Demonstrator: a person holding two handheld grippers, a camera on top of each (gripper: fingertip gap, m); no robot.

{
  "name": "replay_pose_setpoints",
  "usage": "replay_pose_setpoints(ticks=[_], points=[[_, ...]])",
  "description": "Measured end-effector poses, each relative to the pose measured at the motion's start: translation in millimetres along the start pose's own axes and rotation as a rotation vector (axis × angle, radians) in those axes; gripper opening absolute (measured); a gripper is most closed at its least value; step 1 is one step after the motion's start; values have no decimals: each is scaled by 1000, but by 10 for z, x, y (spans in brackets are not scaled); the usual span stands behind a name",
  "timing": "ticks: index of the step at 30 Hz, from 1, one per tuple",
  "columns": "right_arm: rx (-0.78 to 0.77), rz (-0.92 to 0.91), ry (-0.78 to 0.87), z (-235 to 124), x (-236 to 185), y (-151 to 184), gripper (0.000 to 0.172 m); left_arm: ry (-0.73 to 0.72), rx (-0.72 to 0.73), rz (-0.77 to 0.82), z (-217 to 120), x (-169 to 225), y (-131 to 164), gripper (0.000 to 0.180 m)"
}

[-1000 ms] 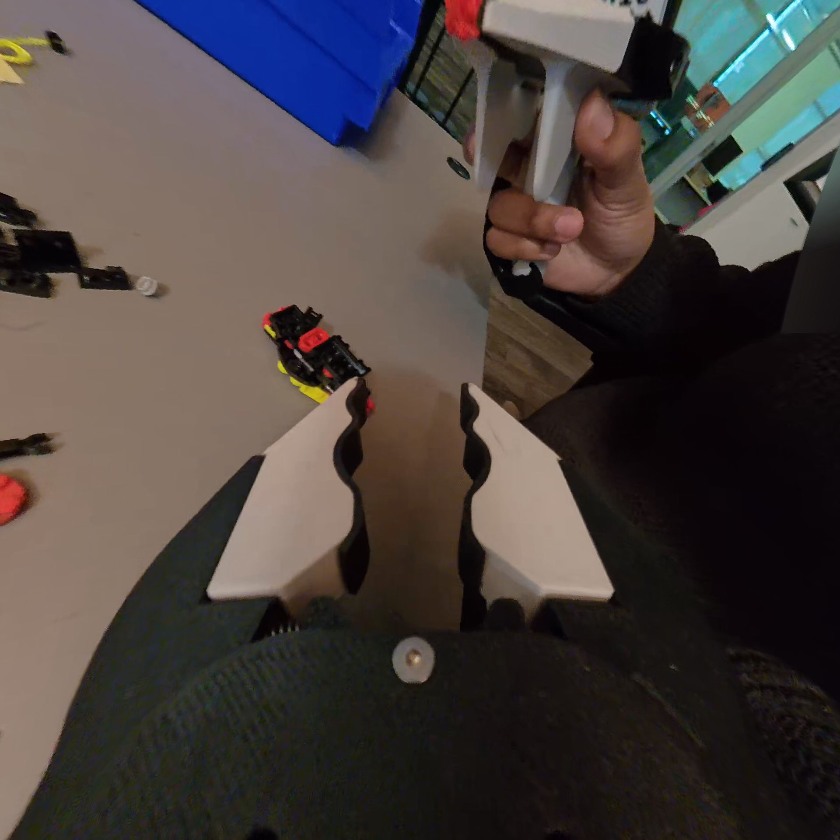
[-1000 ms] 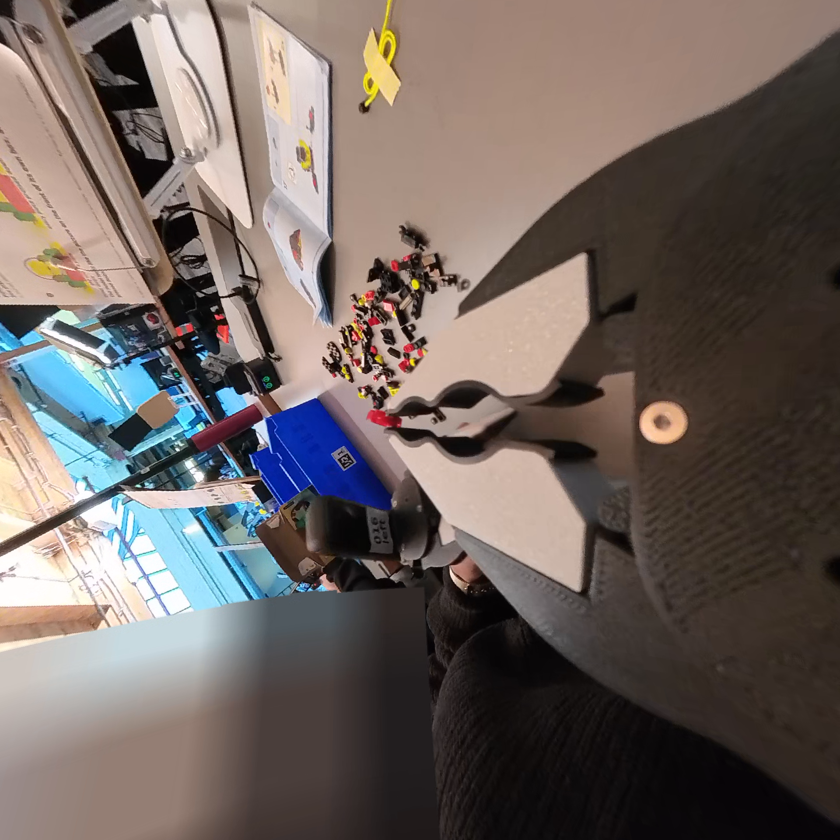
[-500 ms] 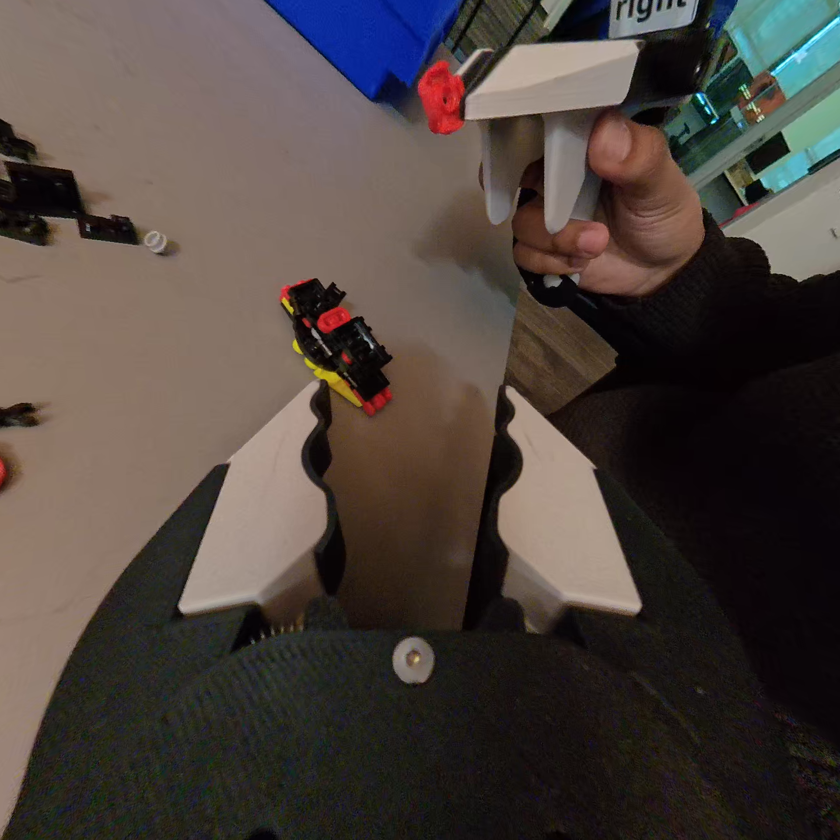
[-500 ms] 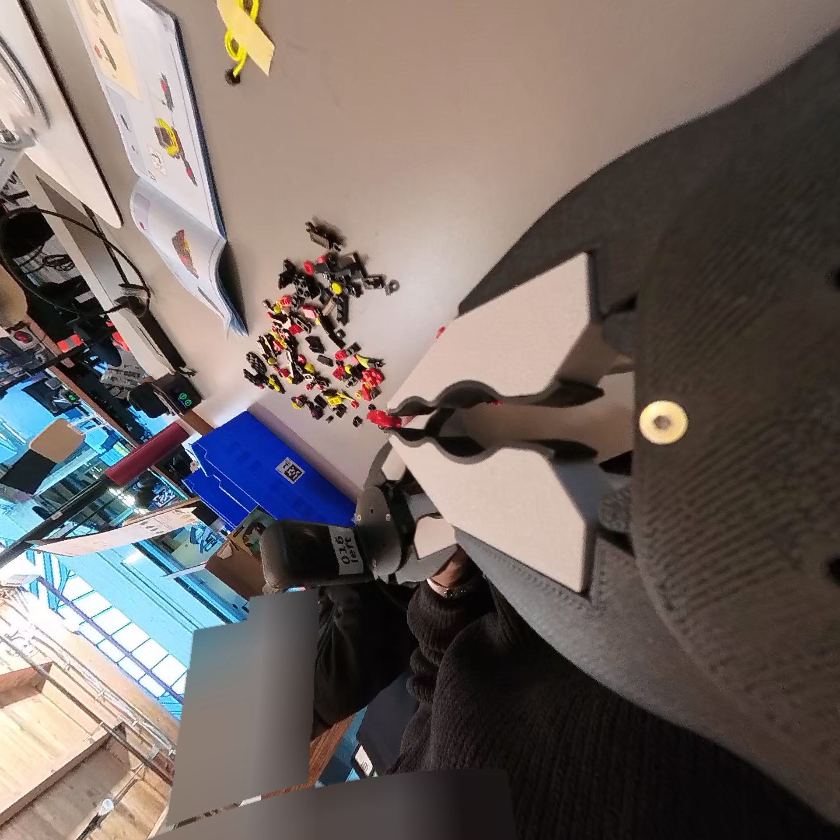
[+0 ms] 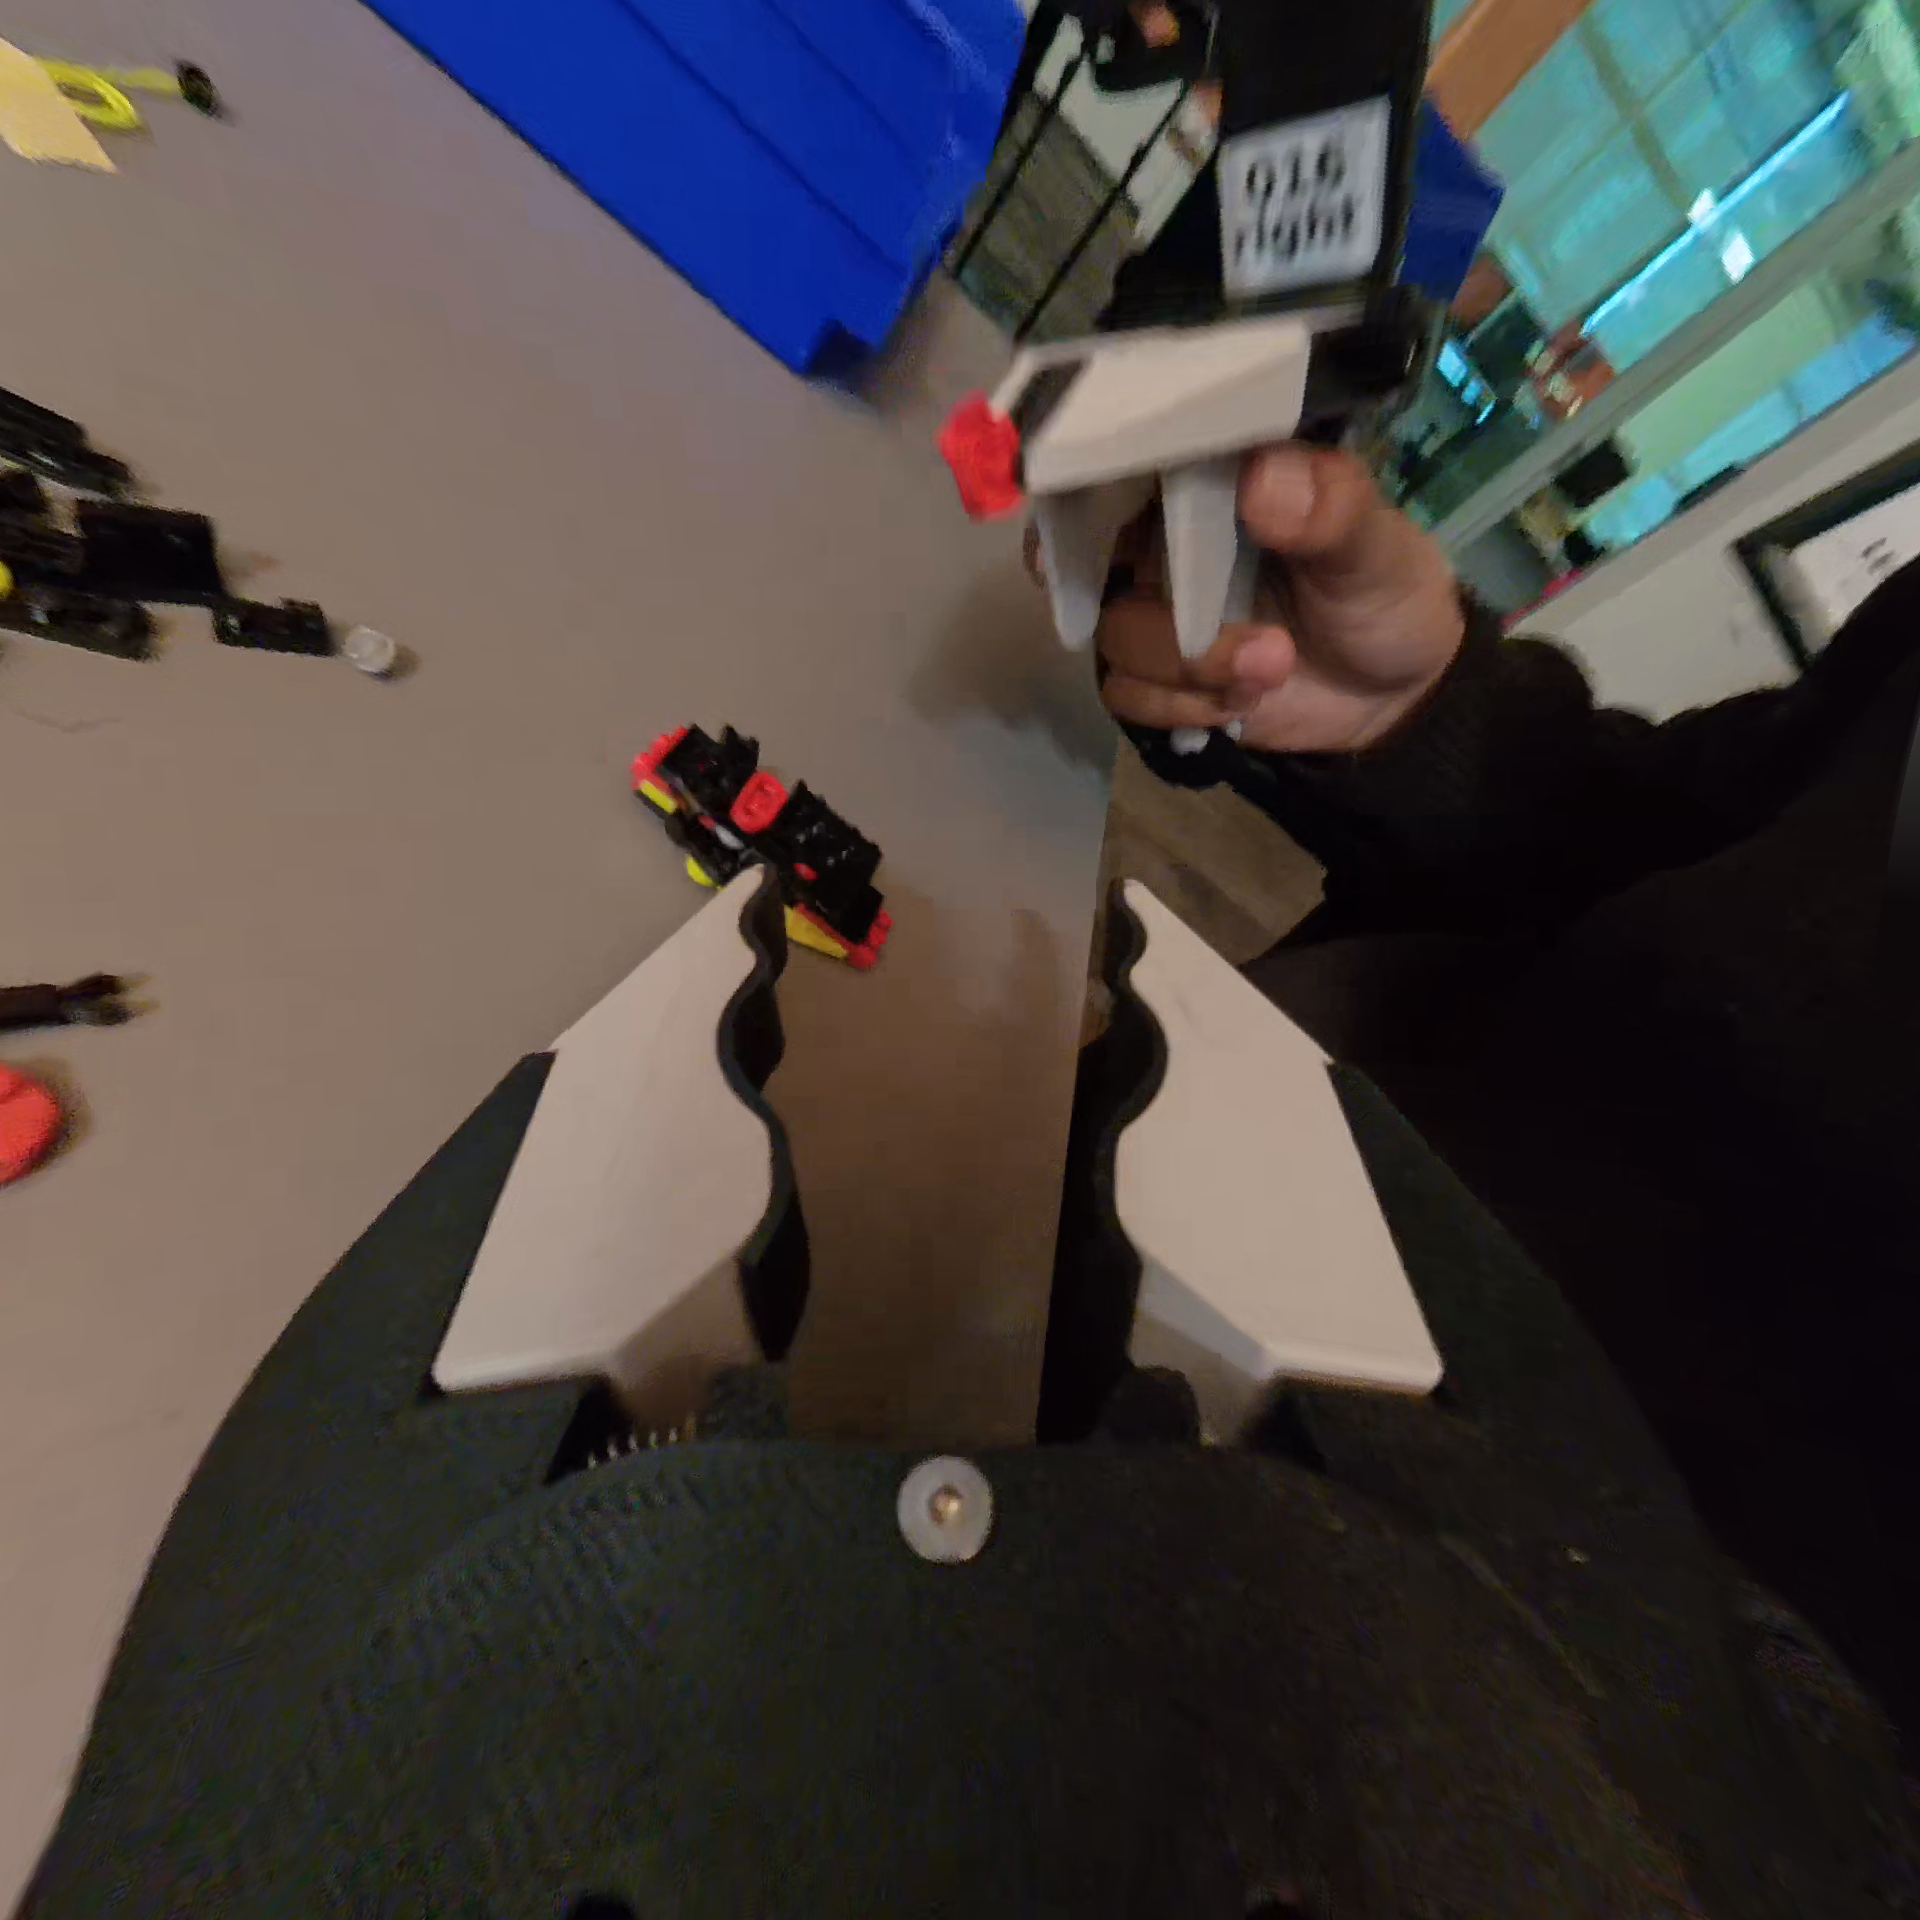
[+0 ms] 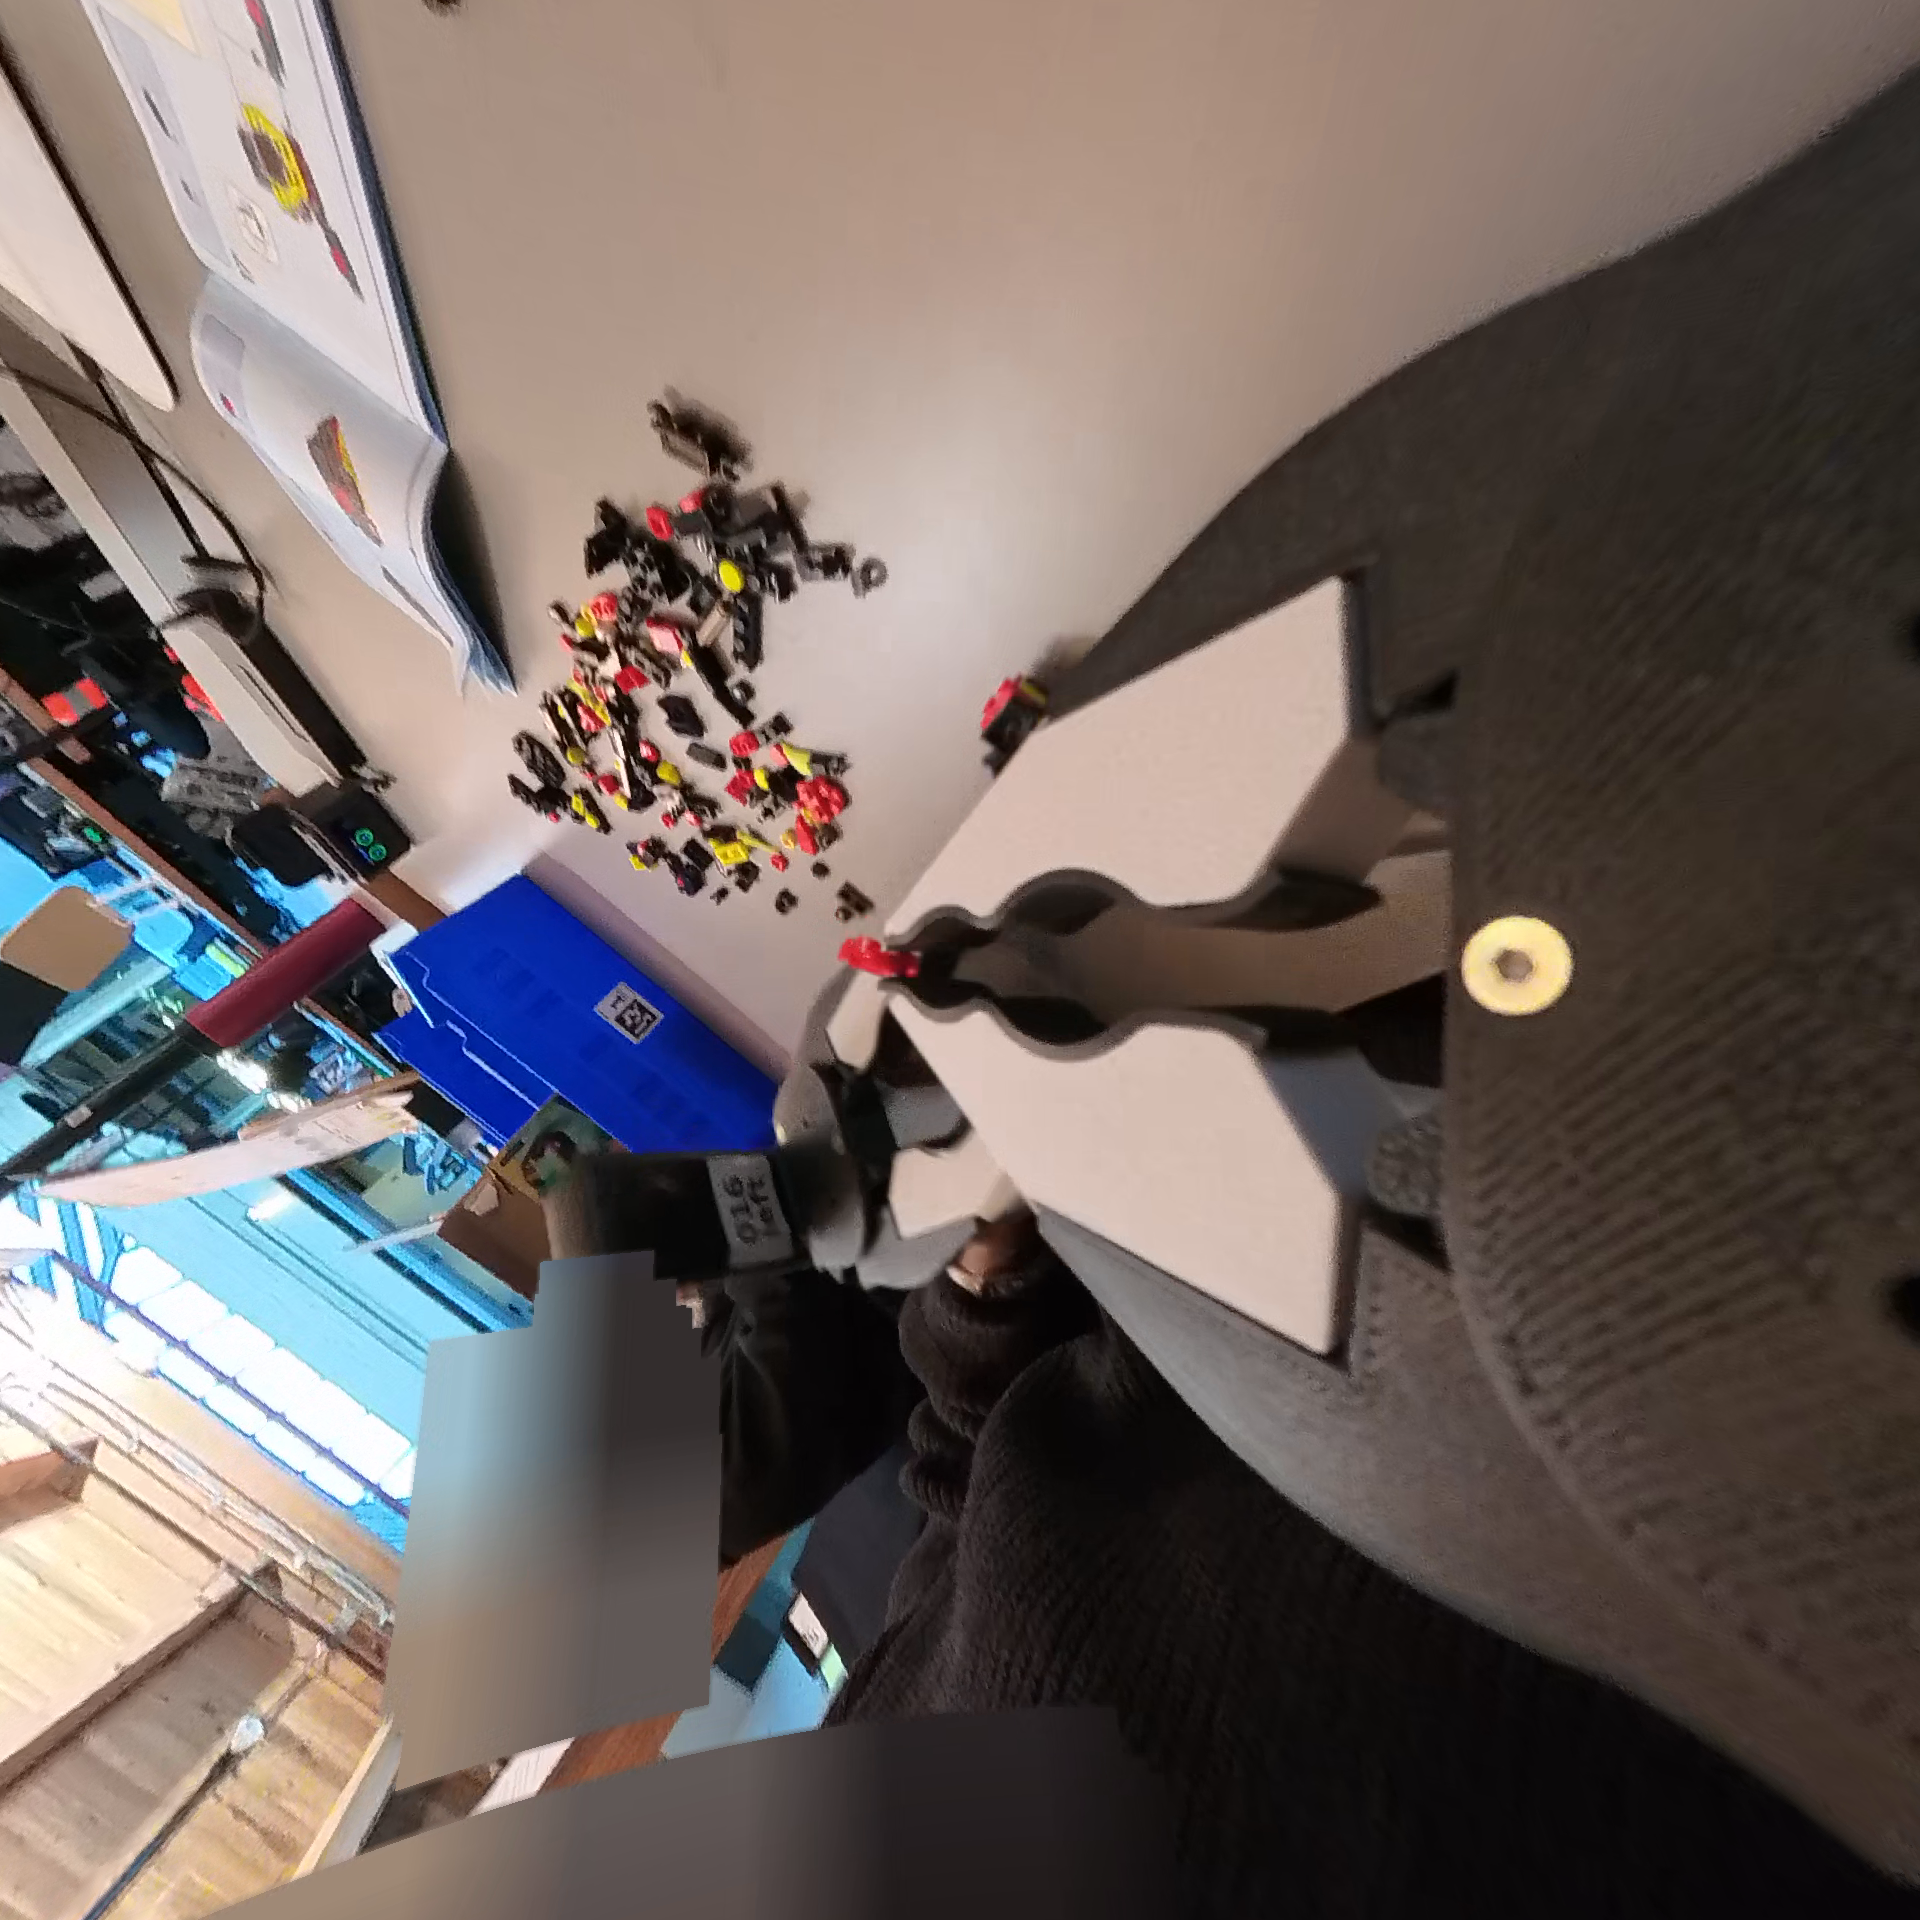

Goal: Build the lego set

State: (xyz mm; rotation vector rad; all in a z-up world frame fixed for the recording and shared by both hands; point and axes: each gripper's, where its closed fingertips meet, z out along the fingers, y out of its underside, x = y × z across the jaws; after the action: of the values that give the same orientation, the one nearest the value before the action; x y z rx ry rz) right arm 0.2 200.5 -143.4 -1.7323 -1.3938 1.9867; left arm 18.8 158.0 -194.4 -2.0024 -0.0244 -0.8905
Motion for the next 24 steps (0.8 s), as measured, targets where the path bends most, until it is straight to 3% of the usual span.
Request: replay_pose_setpoints(ticks=[5, 8, 12, 18, 24], points=[[-77, -100, -76, 104, -206, 118, 2, 213, 199, -181, -239, 125, -341, 32], [-166, -212, -33, 167, -198, 261, 3, 309, 192, -256, -263, 192, -331, 25], [-241, -268, -29, 223, -214, 396, 3, 309, 130, -291, -193, 180, -221, 33], [-250, -207, -12, 206, -125, 408, 3, 327, 136, -316, -211, 170, -221, 17], [-250, -186, -55, 211, -191, 421, 3, 308, 112, -319, -170, 158, -175, 20]])
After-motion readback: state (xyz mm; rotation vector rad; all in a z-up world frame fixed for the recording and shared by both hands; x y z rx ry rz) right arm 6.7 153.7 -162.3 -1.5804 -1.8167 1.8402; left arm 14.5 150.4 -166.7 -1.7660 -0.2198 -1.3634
